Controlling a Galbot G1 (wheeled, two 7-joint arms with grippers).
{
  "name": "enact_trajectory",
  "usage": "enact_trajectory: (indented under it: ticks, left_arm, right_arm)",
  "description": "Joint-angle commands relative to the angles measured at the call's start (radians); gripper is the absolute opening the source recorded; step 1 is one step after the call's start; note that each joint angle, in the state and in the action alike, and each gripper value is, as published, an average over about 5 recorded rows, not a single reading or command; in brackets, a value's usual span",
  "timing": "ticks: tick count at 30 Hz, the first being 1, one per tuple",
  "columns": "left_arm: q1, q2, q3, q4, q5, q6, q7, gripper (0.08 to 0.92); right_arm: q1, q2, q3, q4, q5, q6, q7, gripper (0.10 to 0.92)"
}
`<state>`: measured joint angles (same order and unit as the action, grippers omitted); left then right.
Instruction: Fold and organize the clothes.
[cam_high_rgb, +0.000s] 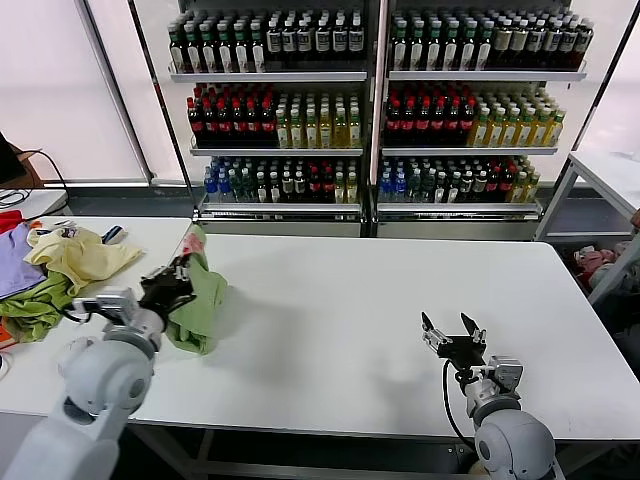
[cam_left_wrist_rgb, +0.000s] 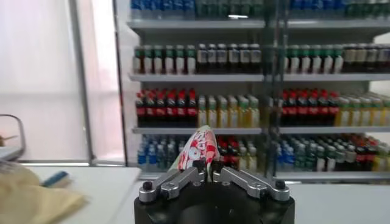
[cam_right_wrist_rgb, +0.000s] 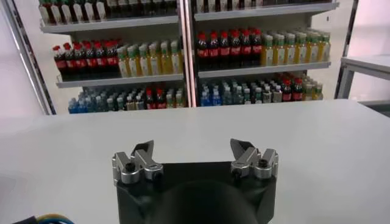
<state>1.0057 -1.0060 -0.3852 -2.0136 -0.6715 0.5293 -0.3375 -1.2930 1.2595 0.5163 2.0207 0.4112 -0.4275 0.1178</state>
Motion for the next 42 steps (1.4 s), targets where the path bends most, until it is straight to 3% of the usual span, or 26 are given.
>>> enact_trajectory:
  ticks: [1,8,16,19,23,31,37,42]
  left_arm:
    - [-0.142,-0.322,0.353,0.217,0.292,0.042,-0.018,0.110]
    - [-0.242,-0.495,0.493,0.430,0.386,0.047,-0.054,0.110]
    - [-0.265,-0.586,0.574,0.523,0.423,-0.002,-0.073,0.119]
    - [-0.268,-0.604,0.583,0.544,0.451,-0.063,-0.048,0.168]
    - [-0.233,-0.582,0.590,0.510,0.482,-0.147,-0.007,0.277]
    - [-0.071,-0.481,0.591,0.241,0.383,-0.192,-0.019,0.510]
    - [0.035,-0.385,0.442,0.100,0.350,-0.214,-0.015,0.683]
    - [0.085,-0.360,0.365,0.042,0.337,-0.214,-0.015,0.802]
  right_arm:
    - [0.000,0.004,0.005,0.007,-0.003,0.000,0.000,0.823]
    - [-0.013,0.007,0.020,0.017,-0.007,0.002,-0.003,0.823]
    - [-0.005,0.004,0.024,0.016,-0.006,0.002,-0.003,0.823]
    - [0.002,0.002,0.021,0.017,-0.007,-0.001,0.000,0.823]
    - [0.014,-0.007,0.009,0.016,-0.006,-0.001,0.002,0.823]
    - [0.077,0.016,-0.086,-0.021,-0.008,-0.005,0.021,0.823]
    - [0.171,0.072,-0.213,-0.131,-0.014,-0.012,0.066,0.823]
    - [0.252,0.144,-0.285,-0.243,-0.013,-0.022,0.111,0.823]
